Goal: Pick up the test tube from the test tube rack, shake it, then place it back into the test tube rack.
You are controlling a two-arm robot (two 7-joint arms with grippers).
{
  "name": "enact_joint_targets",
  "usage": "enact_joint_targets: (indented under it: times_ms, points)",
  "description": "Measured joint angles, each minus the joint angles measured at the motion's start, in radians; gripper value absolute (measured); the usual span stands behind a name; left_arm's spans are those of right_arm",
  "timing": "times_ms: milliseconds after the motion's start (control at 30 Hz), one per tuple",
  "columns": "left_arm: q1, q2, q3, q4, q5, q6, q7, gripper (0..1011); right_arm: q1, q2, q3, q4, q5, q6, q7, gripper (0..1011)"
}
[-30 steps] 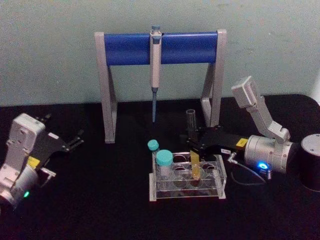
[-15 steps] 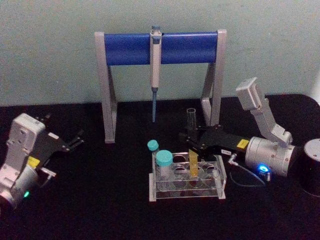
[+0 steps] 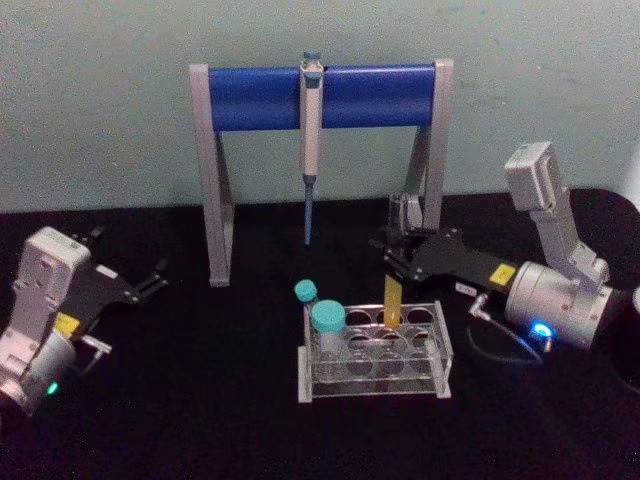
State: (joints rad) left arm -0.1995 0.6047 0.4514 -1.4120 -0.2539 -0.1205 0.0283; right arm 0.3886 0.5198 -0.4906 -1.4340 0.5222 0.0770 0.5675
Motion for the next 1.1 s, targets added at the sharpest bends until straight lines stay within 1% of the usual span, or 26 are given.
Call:
enact_joint_targets:
  times_ms: [100,233,800,1100]
  points:
    - [0.000,0.000,0.000,0.000,0.000,0.000,0.000,1010,0.014,-0.008,0.012,-0.013,-0.001,-0.029,0.000,232]
    - [0.000,0.000,0.000,0.000,0.000,0.000,0.000,1009,0.030,-0.020,0.016,-0.013,-0.006,-0.045,0.002,232]
    - [0.000,0.000,0.000,0.000,0.000,0.000,0.000,1010,0.045,-0.036,0.019,0.001,-0.019,-0.054,0.007,232]
    - [0.000,0.000,0.000,0.000,0.000,0.000,0.000,1009,0.048,-0.039,0.017,0.005,-0.024,-0.055,0.009,232]
